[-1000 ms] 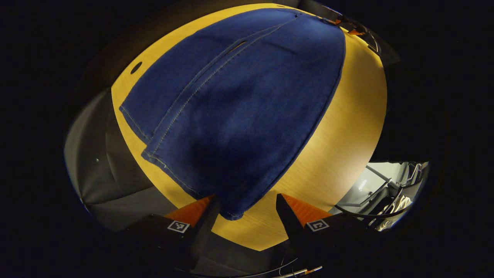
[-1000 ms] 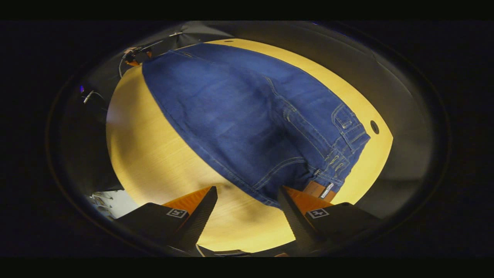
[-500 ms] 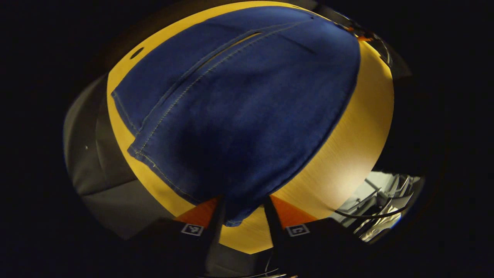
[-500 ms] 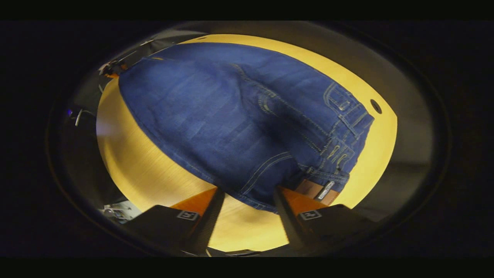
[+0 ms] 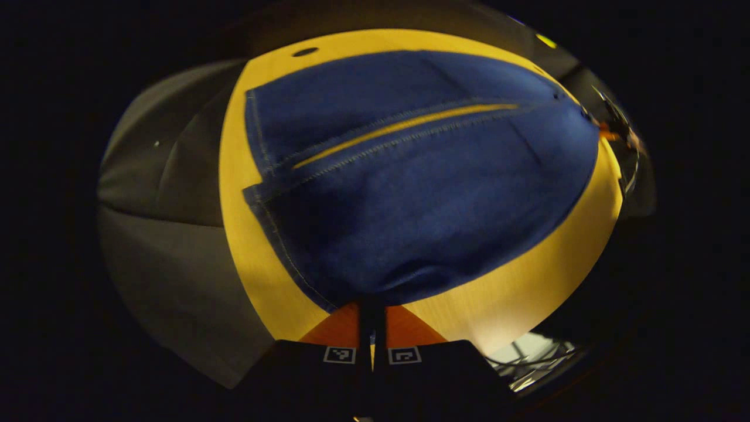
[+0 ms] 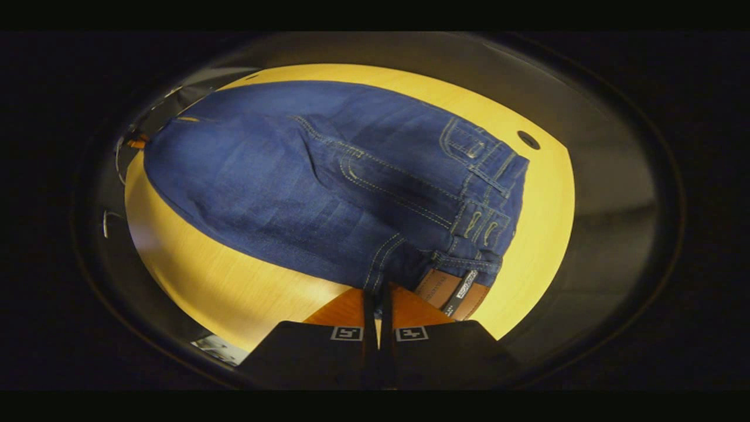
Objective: Grasp the waist and the cuffs of the jeans and fold them to make the two legs overlap; first hold the waist and fold one-third of the jeans toward the cuffs, then hold the cuffs and fold the remaining one-third in the same direction to finish folding.
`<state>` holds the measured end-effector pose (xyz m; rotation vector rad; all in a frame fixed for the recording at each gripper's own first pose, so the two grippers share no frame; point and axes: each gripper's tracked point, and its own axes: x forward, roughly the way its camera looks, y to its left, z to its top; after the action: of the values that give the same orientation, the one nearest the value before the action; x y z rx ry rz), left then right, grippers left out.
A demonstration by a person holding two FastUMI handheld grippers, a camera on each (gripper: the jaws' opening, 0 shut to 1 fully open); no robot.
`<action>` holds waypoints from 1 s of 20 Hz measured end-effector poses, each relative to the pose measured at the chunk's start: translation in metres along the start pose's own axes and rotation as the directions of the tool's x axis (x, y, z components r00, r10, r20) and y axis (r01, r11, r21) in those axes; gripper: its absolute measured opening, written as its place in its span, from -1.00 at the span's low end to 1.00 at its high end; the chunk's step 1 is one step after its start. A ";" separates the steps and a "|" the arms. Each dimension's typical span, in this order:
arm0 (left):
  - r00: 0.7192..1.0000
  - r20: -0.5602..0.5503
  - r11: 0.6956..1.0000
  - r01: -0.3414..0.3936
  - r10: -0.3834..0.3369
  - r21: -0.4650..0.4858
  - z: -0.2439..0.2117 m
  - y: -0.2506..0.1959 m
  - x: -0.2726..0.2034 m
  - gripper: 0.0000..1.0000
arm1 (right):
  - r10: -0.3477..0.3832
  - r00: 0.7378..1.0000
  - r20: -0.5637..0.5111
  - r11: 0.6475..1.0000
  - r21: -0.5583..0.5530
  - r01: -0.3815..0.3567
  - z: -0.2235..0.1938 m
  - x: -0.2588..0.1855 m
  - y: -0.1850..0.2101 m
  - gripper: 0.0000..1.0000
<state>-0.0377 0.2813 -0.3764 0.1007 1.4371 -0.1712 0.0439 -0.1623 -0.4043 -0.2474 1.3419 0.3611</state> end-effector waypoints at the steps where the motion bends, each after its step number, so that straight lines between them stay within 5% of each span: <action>1: 0.999 0.032 1.000 -0.005 0.006 -0.017 0.003 -0.001 -0.002 -0.89 | -0.007 0.999 0.032 1.000 0.013 0.006 0.004 -0.007 0.001 -0.89; 4: 0.993 0.114 0.997 -0.009 0.018 -0.076 0.018 0.003 -0.014 -0.89 | -0.031 0.986 0.163 0.999 0.043 0.025 0.028 -0.036 -0.002 -0.80; 9: 0.945 0.320 0.973 0.003 0.074 -0.231 0.094 0.026 -0.057 -0.98 | -0.140 0.901 0.410 0.989 0.105 0.106 0.101 -0.082 -0.029 -0.89; 11: 0.917 0.384 0.955 0.011 0.109 -0.296 0.137 0.050 -0.067 -0.81 | -0.188 0.871 0.453 0.982 0.107 0.156 0.129 -0.087 -0.043 -0.90; 16: 0.870 0.438 0.908 -0.024 0.226 -0.419 0.211 0.090 -0.055 -0.89 | -0.302 0.782 0.546 0.952 0.213 0.218 0.204 -0.089 -0.078 -1.00; 20: 0.832 0.464 0.833 0.004 0.305 -0.554 0.248 0.114 -0.036 -0.90 | -0.339 0.775 0.533 0.939 0.238 0.247 0.241 -0.054 -0.089 -0.90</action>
<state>0.2203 0.3530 -0.3118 -0.2770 0.8555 0.3308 0.2857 -0.1591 -0.3026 -0.1942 0.7126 0.0472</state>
